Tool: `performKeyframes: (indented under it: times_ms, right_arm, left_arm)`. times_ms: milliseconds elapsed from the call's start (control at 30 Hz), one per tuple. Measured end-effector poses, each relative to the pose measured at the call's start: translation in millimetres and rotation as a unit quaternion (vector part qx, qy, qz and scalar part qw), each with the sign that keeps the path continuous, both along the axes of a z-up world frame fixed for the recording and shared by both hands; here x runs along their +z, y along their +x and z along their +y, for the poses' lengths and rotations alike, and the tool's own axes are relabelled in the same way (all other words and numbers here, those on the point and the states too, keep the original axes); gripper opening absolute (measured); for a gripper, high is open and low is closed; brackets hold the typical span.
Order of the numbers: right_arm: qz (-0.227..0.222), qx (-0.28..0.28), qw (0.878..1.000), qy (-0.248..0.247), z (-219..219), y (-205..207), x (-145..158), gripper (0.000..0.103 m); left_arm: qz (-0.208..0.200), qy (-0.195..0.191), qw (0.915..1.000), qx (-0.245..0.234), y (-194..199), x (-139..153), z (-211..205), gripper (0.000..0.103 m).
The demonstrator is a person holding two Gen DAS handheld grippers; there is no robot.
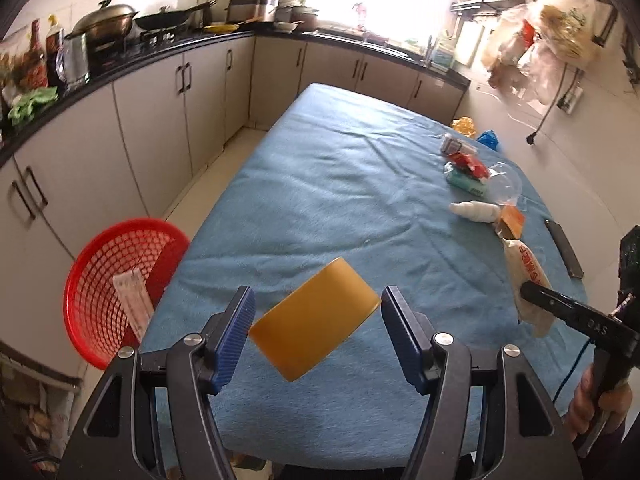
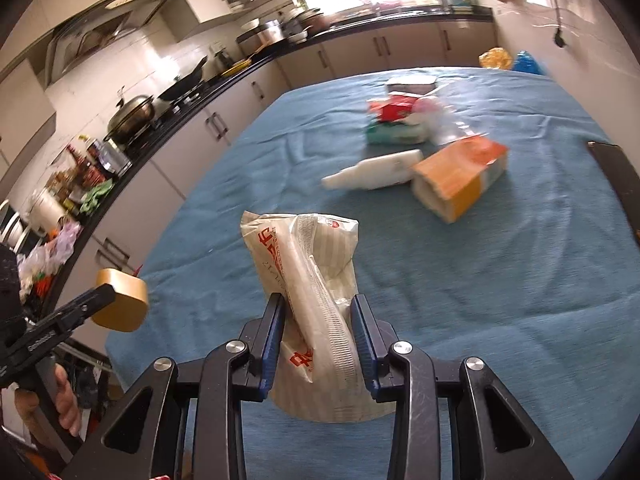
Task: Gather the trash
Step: 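Lift the yellow container with the left gripper toward the red basket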
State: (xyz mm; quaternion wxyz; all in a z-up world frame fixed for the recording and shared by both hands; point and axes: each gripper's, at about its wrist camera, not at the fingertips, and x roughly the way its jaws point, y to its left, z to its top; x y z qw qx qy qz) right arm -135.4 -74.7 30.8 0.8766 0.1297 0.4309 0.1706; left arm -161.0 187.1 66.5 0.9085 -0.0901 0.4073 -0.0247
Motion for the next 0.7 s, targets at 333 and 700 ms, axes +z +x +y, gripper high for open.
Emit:
performKeyframes:
  times_ms: [333,700]
  right_arm:
    - [0.004,0.036,0.999,-0.012,42.6,-0.7,-3.0,0.037]
    - [0.011,0.072,0.997,-0.014,89.1,6.3,-5.0,0.037]
  left_arm:
    - [-0.006,0.006,0.9996,0.028,-9.1,-7.2,21.2,0.064]
    - [-0.026,0.018,0.9981,0.053,-24.1,3.3,47.6,0.064]
